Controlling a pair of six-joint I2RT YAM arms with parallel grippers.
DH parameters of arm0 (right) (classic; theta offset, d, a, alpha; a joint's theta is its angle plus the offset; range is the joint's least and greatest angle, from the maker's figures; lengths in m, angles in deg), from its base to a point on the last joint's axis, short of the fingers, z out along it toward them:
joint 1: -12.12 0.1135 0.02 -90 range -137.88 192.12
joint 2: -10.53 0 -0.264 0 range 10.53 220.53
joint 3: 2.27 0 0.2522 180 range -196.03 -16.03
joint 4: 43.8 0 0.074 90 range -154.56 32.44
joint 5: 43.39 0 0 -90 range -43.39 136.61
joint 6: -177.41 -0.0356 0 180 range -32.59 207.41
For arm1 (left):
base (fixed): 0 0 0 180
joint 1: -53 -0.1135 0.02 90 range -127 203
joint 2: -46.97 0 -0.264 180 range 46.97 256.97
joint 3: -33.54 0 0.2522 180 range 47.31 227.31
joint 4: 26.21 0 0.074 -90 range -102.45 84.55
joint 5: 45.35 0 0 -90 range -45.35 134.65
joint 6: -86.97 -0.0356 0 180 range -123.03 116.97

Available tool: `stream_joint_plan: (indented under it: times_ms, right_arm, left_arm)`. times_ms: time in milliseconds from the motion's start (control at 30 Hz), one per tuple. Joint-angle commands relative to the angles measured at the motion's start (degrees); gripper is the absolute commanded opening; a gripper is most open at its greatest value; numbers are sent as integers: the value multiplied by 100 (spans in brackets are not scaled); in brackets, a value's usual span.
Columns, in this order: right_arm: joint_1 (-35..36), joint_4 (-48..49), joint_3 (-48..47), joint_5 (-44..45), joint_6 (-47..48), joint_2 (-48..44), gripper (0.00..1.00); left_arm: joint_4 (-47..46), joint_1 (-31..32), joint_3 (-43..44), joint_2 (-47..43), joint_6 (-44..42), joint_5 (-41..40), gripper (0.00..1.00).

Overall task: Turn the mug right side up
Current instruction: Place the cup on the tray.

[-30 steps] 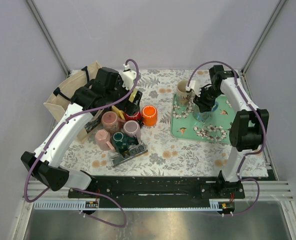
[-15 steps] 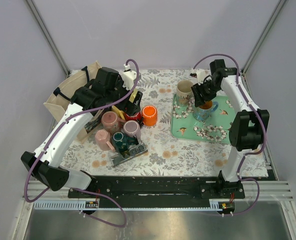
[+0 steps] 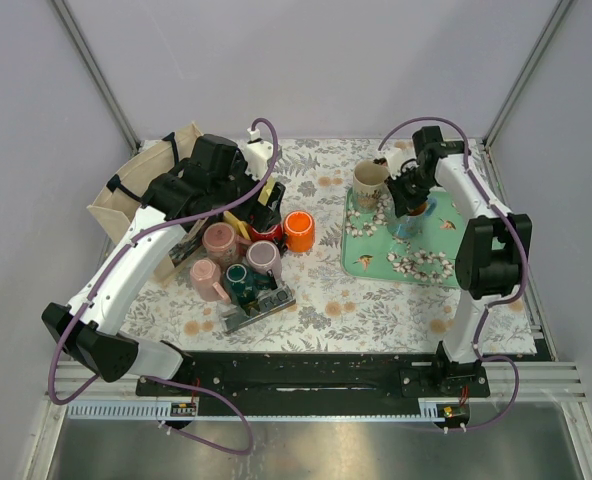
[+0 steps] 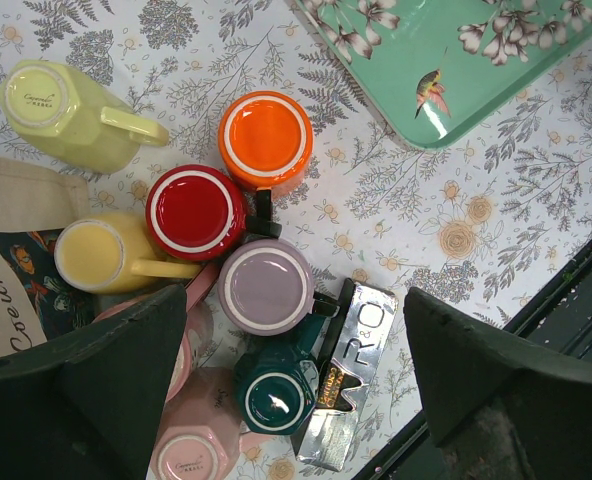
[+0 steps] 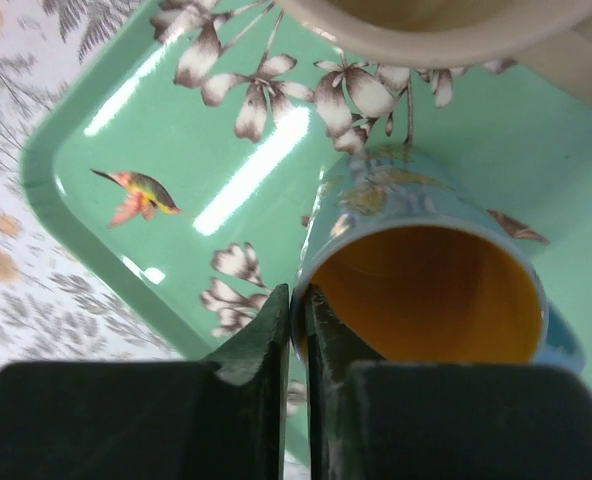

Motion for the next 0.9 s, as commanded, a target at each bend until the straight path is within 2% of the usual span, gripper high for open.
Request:
stream_joint_plan:
  times_ms: [0,133,333,567,700,800,867]
  right_arm:
    - [22,115,95,-35,1330,-318,6]
    - [22,97,-344,-88,1569,-99,2]
    - [22,54,-1284,26,1156,647,1]
    - [31,255,-1427,334,972,869,2]
    - [22,361,-1207,369,945,816,10]
    - [22,379,-1127,474,928,728,28]
    - [22,370,-1075,536,858,509,36]
  left_arm:
    - [-196,-25,88,-117,-27,70,93]
    - [-187,-25,123,-82,-18,105,93]
    - [-161,-25,124,-100,-62,52,93]
    - [-152,-25,115,-117,-106,35,93]
    - [-143,-25,150,-56,-97,70,93]
    - [-152,-25,202,-3,-79,96,93]
    - [-143,-25,246,23,-62,131,93]
